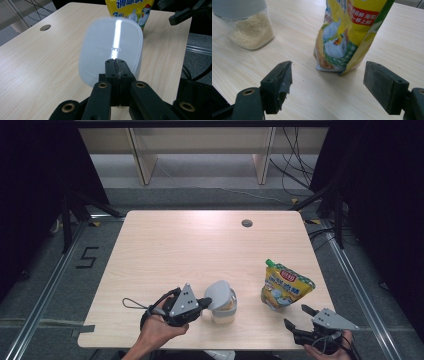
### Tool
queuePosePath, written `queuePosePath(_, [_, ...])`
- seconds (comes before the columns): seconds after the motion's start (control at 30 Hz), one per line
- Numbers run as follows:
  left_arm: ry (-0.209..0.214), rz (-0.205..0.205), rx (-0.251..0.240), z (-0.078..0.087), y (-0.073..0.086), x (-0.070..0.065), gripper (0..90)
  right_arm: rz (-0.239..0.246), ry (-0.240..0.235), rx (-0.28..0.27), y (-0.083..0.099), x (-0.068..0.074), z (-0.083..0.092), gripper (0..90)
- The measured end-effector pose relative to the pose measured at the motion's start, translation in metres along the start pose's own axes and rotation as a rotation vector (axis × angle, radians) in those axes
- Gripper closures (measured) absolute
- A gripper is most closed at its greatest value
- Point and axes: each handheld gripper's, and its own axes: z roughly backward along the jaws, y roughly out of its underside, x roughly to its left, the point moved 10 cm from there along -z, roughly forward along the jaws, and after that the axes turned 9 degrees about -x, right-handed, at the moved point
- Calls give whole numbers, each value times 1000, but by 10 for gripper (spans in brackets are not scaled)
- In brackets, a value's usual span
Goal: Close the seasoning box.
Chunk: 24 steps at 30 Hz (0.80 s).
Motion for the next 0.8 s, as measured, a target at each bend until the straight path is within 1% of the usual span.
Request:
queuePosePath(0.03, [1,-4,-3,2,-1,2,882,4,0,2,0,0,0,240])
queuePosePath(0.1, [-10,16,-16,6,-5,5,875,4,1,3,0,0,0,240])
queuePosePath(0.13, [-10,16,-16,6,-5,5,871,4,1,3,0,0,0,240])
queuePosePath(0.17, [-12,30,-30,9,-6,7,871,5,1,2,0,0,0,240])
queuePosePath(0.23, [-19,44,-30,13,-7,9,849,0,-1,2,0,0,0,240])
queuePosePath(0.27, [-9,38,-33,14,-7,9,844,1,0,3,0,0,0,240])
queuePosePath(0.3, [-13,48,-34,15,-6,9,839,1,0,4,1,0,0,240])
queuePosePath(0.37, [-9,47,-32,15,-6,8,832,1,0,3,0,0,0,241])
queuePosePath(0.4, [2,43,-26,15,-5,6,832,2,0,3,0,0,0,241])
queuePosePath(0.43, [4,60,-28,15,-4,3,823,3,-1,2,0,0,0,241])
queuePosePath(0.47, [11,53,-28,16,-4,2,820,3,-1,2,0,0,0,241])
queuePosePath(0.53, [19,59,-26,16,-2,0,804,3,-1,2,0,0,0,241])
queuePosePath(0.57, [24,57,-22,17,-1,0,789,3,-2,2,0,0,0,241])
queuePosePath(0.6, [32,69,-25,18,0,-1,771,-15,3,8,1,2,0,241])
queuePosePath(0.63, [41,67,-29,19,1,-2,755,-27,2,12,2,3,0,241])
queuePosePath(0.67, [44,85,-31,21,3,-3,740,-24,4,12,2,3,0,241])
queuePosePath(0.7, [53,73,-33,23,5,-3,709,-30,1,12,2,4,0,241])
queuePosePath(0.73, [51,99,-33,25,7,-4,665,-31,9,18,2,4,1,241])
queuePosePath(0.77, [44,106,-35,27,9,-4,626,-36,10,23,2,4,2,241])
queuePosePath(0.8, [38,101,-34,29,12,-3,583,-1,1,12,1,1,0,241])
